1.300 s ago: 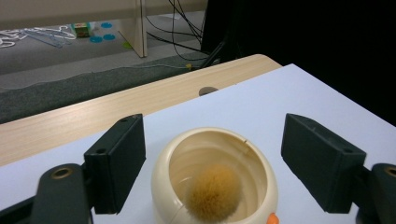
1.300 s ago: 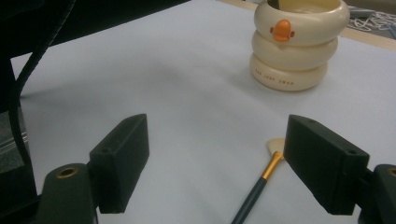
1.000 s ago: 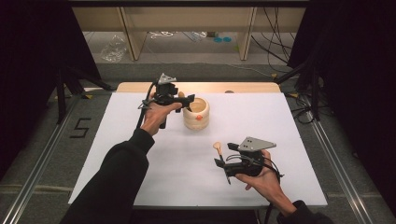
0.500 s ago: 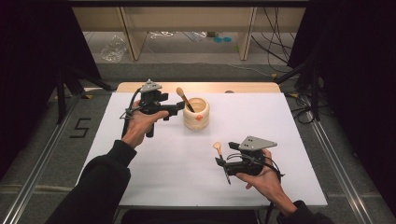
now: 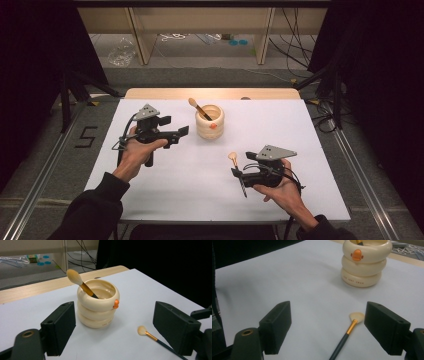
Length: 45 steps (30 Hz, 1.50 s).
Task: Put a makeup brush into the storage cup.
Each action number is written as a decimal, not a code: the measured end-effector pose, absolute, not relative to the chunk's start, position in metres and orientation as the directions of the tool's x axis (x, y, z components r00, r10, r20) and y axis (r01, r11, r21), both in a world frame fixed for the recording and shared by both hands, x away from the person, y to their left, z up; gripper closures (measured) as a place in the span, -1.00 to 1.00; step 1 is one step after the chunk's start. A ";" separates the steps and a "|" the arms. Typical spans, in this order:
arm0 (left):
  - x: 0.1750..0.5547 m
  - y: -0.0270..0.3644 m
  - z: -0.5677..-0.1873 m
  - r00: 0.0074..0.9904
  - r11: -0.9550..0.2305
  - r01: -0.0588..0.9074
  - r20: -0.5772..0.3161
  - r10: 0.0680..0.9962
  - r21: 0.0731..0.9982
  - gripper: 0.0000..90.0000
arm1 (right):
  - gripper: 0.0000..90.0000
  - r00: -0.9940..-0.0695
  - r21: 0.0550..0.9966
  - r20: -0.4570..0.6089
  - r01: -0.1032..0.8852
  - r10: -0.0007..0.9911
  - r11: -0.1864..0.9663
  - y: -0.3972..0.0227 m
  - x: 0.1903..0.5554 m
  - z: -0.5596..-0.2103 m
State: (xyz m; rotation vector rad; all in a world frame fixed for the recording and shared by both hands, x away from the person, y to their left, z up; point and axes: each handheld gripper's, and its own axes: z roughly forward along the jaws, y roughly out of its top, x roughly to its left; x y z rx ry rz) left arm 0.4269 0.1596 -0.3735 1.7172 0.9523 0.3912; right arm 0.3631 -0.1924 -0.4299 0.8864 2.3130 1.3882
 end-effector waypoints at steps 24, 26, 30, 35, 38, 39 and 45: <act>0.366 0.173 -0.400 0.644 -0.125 0.362 -0.151 0.750 0.924 -0.59 | -0.53 -0.753 0.853 0.060 0.379 0.655 0.358 -0.192 0.365 -0.431; 0.364 0.174 -0.402 0.653 -0.138 0.353 -0.138 0.745 0.925 -0.61 | -0.54 -0.753 0.854 0.061 0.380 0.656 0.356 -0.192 0.365 -0.431; 0.355 0.174 -0.407 0.660 -0.153 0.342 -0.121 0.741 0.927 -0.62 | -0.54 -0.762 0.848 0.077 0.389 0.643 0.359 -0.192 0.366 -0.431; 0.349 0.175 -0.408 0.667 -0.155 0.310 -0.098 0.739 0.938 -0.62 | -0.55 -0.760 0.853 0.076 0.386 0.646 0.353 -0.193 0.366 -0.432; 0.346 0.177 -0.408 0.671 -0.150 0.296 -0.094 0.735 0.943 -0.62 | -0.55 -0.758 0.851 0.068 0.384 0.649 0.359 -0.193 0.366 -0.431; 0.346 0.177 -0.408 0.671 -0.150 0.296 -0.094 0.735 0.943 -0.62 | -0.55 -0.758 0.851 0.068 0.384 0.649 0.359 -0.193 0.366 -0.431; 0.340 0.178 -0.414 0.667 -0.132 0.304 -0.112 0.737 0.943 -0.63 | -0.56 -0.759 0.848 0.074 0.390 0.647 0.360 -0.194 0.366 -0.431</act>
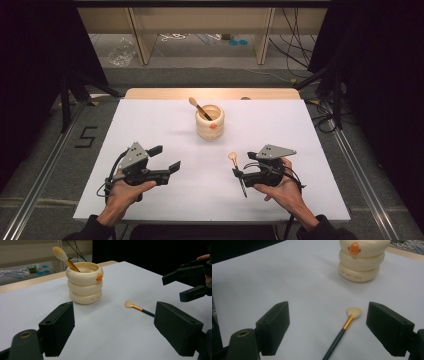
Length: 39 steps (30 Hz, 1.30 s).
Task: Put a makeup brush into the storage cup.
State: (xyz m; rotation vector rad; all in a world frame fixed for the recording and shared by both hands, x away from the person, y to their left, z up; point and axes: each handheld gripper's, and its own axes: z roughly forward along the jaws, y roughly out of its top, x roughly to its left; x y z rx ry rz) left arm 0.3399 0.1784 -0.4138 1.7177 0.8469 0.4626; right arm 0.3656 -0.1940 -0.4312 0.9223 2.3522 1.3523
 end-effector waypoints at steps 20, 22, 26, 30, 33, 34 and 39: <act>0.326 0.179 -0.433 0.664 -0.179 0.349 -0.108 0.740 0.920 -0.63 | -0.56 -0.753 0.844 0.073 0.396 0.654 0.361 -0.196 0.367 -0.432; 0.325 0.179 -0.434 0.669 -0.179 0.342 -0.105 0.736 0.923 -0.63 | -0.55 -0.753 0.844 0.073 0.396 0.654 0.362 -0.196 0.367 -0.432; 0.323 0.179 -0.433 0.668 -0.184 0.342 -0.101 0.737 0.921 -0.63 | -0.55 -0.750 0.845 0.070 0.395 0.658 0.360 -0.196 0.367 -0.433; 0.320 0.177 -0.434 0.671 -0.186 0.341 -0.099 0.735 0.922 -0.63 | -0.55 -0.746 0.841 0.066 0.399 0.662 0.366 -0.197 0.368 -0.432; 0.319 0.176 -0.435 0.671 -0.197 0.339 -0.089 0.736 0.920 -0.62 | -0.55 -0.739 0.838 0.054 0.399 0.671 0.372 -0.197 0.371 -0.431; 0.319 0.175 -0.436 0.674 -0.207 0.334 -0.079 0.734 0.920 -0.62 | -0.55 -0.733 0.836 0.055 0.405 0.678 0.370 -0.197 0.372 -0.431; 0.319 0.171 -0.437 0.685 -0.196 0.340 -0.100 0.722 0.920 -0.62 | -0.54 -0.716 0.810 0.042 0.433 0.697 0.396 -0.198 0.378 -0.429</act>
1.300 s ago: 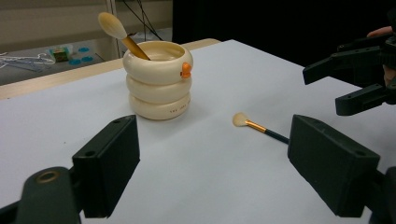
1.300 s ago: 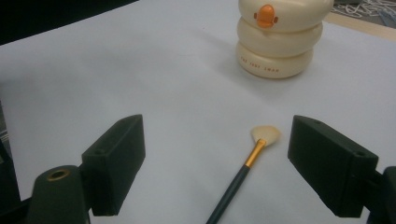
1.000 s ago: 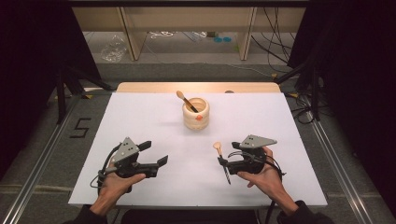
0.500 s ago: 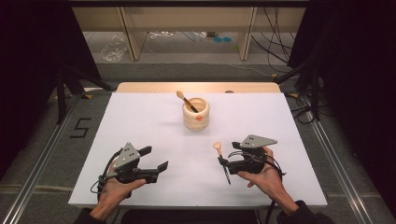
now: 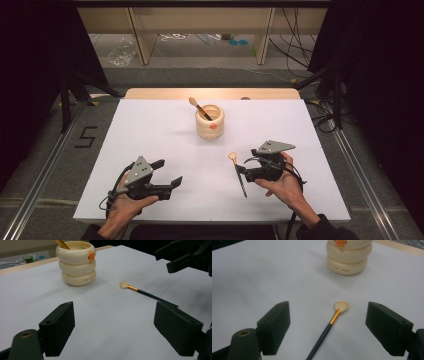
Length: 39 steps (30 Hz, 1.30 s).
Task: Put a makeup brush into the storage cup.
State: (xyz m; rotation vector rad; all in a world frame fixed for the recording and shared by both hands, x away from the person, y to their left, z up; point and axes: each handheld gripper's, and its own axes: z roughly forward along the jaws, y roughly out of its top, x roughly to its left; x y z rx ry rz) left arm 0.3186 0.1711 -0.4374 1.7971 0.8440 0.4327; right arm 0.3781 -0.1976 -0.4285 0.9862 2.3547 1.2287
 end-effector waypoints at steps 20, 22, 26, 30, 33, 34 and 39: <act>0.316 0.166 -0.438 0.698 -0.203 0.348 -0.109 0.708 0.915 -0.62 | -0.36 -0.727 0.626 0.032 0.550 0.686 0.553 -0.183 0.408 -0.444; 0.316 0.167 -0.438 0.698 -0.202 0.348 -0.109 0.708 0.915 -0.62 | -0.28 -0.741 0.637 0.017 0.526 0.671 0.564 -0.180 0.410 -0.447; 0.316 0.167 -0.438 0.696 -0.200 0.350 -0.111 0.710 0.915 -0.62 | -0.28 -0.739 0.592 0.028 0.555 0.673 0.585 -0.174 0.411 -0.448; 0.316 0.168 -0.438 0.691 -0.200 0.351 -0.109 0.714 0.915 -0.62 | -0.25 -0.756 0.559 0.019 0.551 0.654 0.620 -0.172 0.413 -0.452; 0.316 0.168 -0.438 0.692 -0.198 0.352 -0.111 0.713 0.915 -0.62 | -0.17 -0.768 0.536 0.020 0.549 0.640 0.642 -0.170 0.415 -0.454; 0.316 0.168 -0.438 0.692 -0.197 0.351 -0.112 0.713 0.915 -0.62 | -0.14 -0.776 0.526 0.026 0.547 0.631 0.651 -0.170 0.416 -0.455; 0.316 0.168 -0.438 0.694 -0.197 0.349 -0.111 0.711 0.916 -0.62 | -0.02 -0.782 0.498 0.041 0.555 0.621 0.666 -0.168 0.419 -0.458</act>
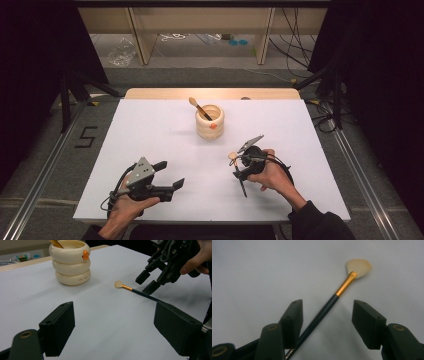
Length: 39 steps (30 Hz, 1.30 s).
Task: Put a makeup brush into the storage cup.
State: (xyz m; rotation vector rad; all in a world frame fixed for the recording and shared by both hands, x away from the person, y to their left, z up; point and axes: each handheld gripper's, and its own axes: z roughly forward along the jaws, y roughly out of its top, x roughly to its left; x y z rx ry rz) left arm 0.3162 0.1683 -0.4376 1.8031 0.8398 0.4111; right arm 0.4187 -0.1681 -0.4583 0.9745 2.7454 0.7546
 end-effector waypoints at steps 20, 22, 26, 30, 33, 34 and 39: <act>0.316 0.168 -0.438 0.696 -0.198 0.349 -0.112 0.710 0.916 -0.62 | 0.24 -0.801 0.449 0.050 0.552 0.597 0.703 -0.166 0.421 -0.463; 0.316 0.168 -0.438 0.696 -0.197 0.350 -0.113 0.709 0.916 -0.62 | 0.28 -0.803 0.443 0.049 0.550 0.593 0.708 -0.166 0.422 -0.464; 0.316 0.168 -0.438 0.696 -0.198 0.350 -0.113 0.709 0.915 -0.62 | 0.37 -0.801 0.432 0.063 0.559 0.595 0.707 -0.167 0.422 -0.464; 0.316 0.168 -0.438 0.696 -0.198 0.351 -0.113 0.709 0.915 -0.62 | 0.47 -0.804 0.414 0.059 0.559 0.591 0.718 -0.167 0.423 -0.463; 0.316 0.168 -0.437 0.697 -0.199 0.354 -0.116 0.708 0.914 -0.61 | 0.51 -0.813 0.389 0.014 0.541 0.582 0.746 -0.165 0.425 -0.460; 0.316 0.168 -0.437 0.696 -0.197 0.355 -0.117 0.708 0.914 -0.61 | 0.52 -0.818 0.384 0.021 0.538 0.575 0.750 -0.164 0.426 -0.460; 0.316 0.169 -0.437 0.696 -0.197 0.356 -0.119 0.708 0.913 -0.60 | 0.59 -0.821 0.358 0.028 0.541 0.571 0.761 -0.163 0.429 -0.460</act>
